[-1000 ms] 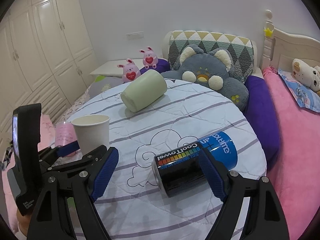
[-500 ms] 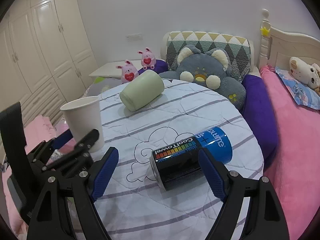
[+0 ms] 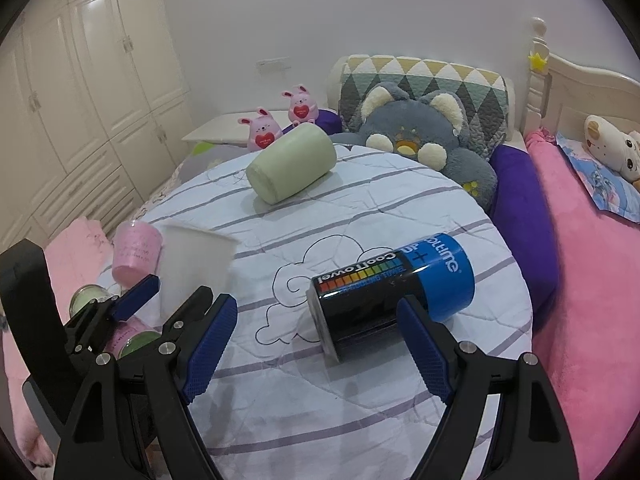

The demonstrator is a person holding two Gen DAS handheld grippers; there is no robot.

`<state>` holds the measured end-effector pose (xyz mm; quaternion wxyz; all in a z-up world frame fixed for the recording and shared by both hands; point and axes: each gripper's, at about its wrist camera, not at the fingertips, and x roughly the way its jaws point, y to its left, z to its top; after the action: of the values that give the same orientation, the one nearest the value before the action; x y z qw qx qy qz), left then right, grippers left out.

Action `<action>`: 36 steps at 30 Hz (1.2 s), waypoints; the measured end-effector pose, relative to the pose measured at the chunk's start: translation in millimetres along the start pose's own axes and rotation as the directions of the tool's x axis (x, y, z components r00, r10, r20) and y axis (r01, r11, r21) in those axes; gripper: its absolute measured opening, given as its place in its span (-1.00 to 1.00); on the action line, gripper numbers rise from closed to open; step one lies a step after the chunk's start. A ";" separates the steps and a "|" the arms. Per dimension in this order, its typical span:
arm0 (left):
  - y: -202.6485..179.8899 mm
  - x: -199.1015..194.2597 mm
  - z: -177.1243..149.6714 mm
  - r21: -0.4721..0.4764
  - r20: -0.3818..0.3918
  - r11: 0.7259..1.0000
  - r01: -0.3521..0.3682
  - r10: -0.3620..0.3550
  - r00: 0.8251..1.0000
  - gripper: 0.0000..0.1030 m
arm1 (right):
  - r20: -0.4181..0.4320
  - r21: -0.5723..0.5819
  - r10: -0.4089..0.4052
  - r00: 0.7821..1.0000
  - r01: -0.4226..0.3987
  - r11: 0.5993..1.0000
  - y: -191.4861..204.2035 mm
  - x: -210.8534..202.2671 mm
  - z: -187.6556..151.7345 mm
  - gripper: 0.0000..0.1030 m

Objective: Flip cup upright
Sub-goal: 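Lift and carry the white cup with the left gripper toward the pink cup, then lower the white cup upright onto the quilt and open the left gripper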

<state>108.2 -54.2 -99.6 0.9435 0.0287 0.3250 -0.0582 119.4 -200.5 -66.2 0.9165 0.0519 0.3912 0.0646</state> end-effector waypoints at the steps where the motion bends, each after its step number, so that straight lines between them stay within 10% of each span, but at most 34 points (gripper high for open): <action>1: -0.9 -0.8 -0.9 0.001 0.000 1.000 0.000 0.000 1.000 0.19 | 0.001 -0.002 0.001 1.000 -0.001 1.000 0.6 -0.5 -0.1 0.62; 18: 14.7 6.4 33.0 -0.002 -0.135 1.000 0.008 -0.009 0.991 0.85 | 0.020 0.037 0.033 0.999 -0.034 0.999 -8.4 -5.8 4.3 0.62; 31: -6.8 91.6 64.8 0.158 -0.430 0.987 0.015 0.055 0.901 0.85 | -0.016 0.052 0.052 0.999 -0.051 0.997 -17.5 33.7 28.5 0.62; 36: -9.1 103.8 62.4 0.150 -0.484 0.988 0.022 0.054 0.873 0.33 | -0.023 0.050 0.053 0.998 -0.052 0.997 -21.6 38.2 33.7 0.62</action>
<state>226.3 -78.4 -114.6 0.8269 0.1165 0.5462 -0.0656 171.8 -217.2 -73.2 0.9082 0.0840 0.4023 0.0797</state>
